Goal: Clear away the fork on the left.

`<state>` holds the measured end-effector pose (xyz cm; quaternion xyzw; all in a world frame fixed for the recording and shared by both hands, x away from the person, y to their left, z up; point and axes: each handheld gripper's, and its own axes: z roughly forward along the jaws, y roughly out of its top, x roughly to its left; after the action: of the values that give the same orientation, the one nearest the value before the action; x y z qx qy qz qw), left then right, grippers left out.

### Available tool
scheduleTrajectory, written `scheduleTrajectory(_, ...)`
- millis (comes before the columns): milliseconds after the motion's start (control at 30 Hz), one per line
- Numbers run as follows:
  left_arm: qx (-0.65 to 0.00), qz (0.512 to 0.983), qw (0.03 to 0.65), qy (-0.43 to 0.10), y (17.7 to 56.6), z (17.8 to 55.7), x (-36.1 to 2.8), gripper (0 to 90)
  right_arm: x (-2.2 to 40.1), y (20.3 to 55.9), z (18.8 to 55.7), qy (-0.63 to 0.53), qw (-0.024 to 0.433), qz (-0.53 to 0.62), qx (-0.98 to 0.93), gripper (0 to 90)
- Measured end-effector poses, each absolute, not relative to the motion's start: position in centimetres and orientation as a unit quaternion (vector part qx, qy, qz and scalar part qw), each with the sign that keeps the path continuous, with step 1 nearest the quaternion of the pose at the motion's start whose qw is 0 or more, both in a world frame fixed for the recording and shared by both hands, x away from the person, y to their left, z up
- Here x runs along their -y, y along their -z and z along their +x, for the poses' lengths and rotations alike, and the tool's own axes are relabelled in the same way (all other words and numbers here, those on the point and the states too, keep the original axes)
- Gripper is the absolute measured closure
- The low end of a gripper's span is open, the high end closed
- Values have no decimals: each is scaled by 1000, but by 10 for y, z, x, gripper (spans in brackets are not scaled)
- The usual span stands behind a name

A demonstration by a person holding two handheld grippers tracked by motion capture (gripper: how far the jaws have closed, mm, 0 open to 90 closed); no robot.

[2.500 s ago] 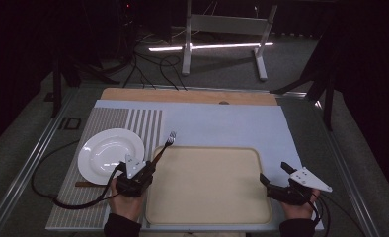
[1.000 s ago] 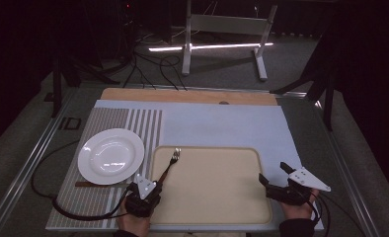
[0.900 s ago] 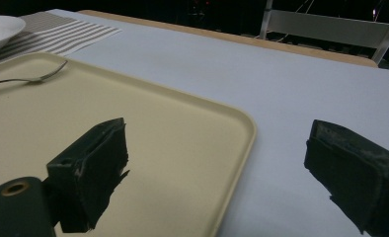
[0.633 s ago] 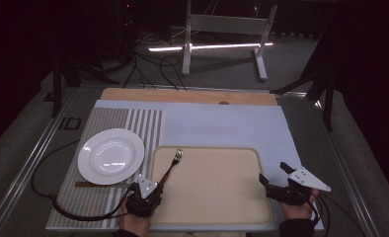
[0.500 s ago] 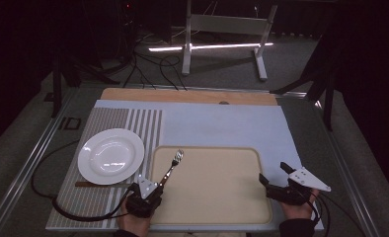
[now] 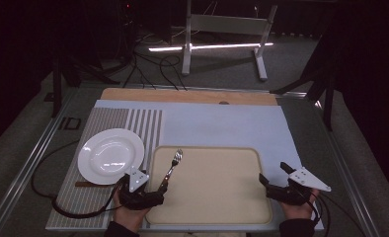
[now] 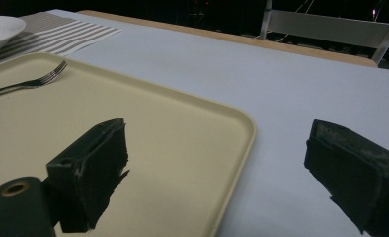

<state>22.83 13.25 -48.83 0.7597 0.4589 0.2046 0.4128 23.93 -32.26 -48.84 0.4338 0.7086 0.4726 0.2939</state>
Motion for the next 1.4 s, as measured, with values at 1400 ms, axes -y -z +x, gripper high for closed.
scheduleTrajectory(1400, -411, 717, 482, -290, 469, 249, -255, 0, 321, 489, 240, -479, 289, 430, -709, 90)
